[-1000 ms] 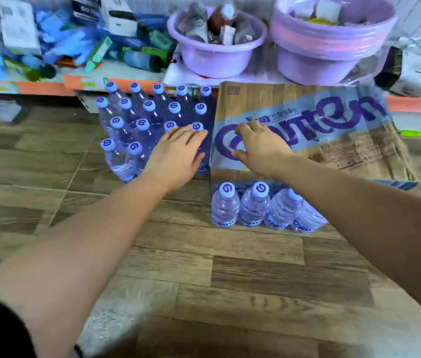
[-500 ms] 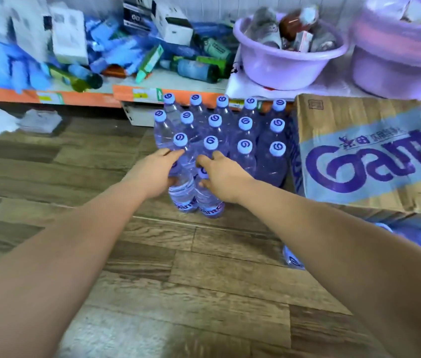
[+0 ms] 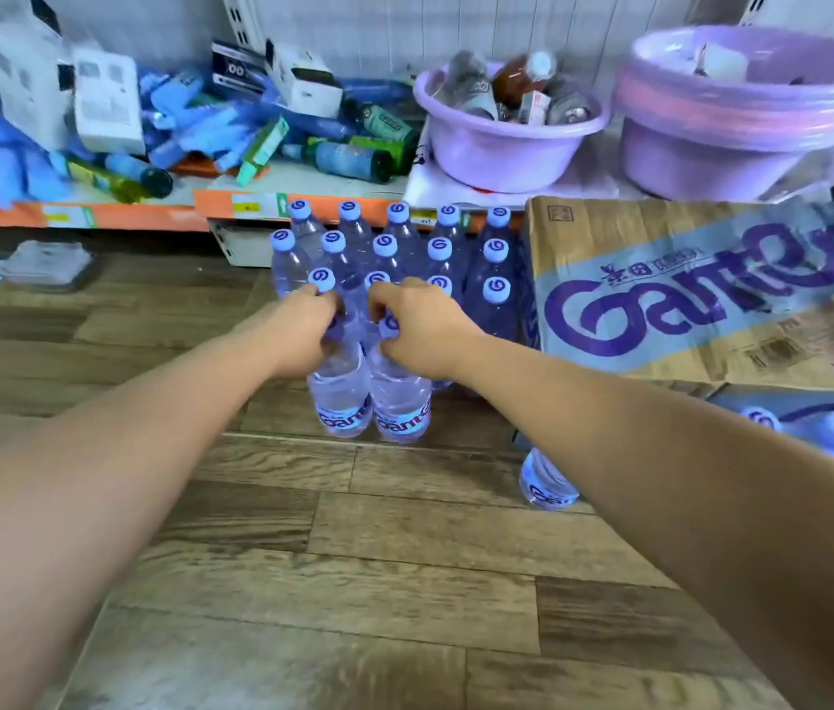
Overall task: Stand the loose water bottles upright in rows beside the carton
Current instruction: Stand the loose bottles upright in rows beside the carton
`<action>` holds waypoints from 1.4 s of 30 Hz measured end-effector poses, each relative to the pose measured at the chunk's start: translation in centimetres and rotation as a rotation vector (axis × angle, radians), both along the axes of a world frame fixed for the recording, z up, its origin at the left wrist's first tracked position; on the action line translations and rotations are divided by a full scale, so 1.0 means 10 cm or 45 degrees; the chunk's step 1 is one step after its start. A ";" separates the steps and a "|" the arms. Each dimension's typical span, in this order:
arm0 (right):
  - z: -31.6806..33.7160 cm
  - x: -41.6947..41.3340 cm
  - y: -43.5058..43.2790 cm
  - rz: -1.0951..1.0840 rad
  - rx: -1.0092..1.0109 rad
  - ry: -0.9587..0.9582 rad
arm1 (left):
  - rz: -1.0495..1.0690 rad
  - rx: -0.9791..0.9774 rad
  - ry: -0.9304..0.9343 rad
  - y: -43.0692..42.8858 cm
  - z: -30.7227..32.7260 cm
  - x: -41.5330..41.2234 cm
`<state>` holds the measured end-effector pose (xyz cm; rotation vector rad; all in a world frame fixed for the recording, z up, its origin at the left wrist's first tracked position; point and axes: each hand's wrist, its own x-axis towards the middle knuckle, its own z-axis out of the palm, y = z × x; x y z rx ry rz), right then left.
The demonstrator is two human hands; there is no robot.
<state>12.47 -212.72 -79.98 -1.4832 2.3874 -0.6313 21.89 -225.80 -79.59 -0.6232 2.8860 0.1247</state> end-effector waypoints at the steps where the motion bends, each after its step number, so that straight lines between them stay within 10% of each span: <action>1: 0.13 -0.02 0.08 -0.016 -0.033 0.036 | -0.014 -0.003 0.028 0.08 0.14 -0.03; 17: 2.07 -0.78 2.24 -0.467 -0.131 0.426 | -0.376 0.031 0.552 2.06 2.11 -0.91; 42: 1.16 -1.67 4.72 -0.701 0.177 0.277 | -0.651 0.283 0.375 4.48 1.02 -2.11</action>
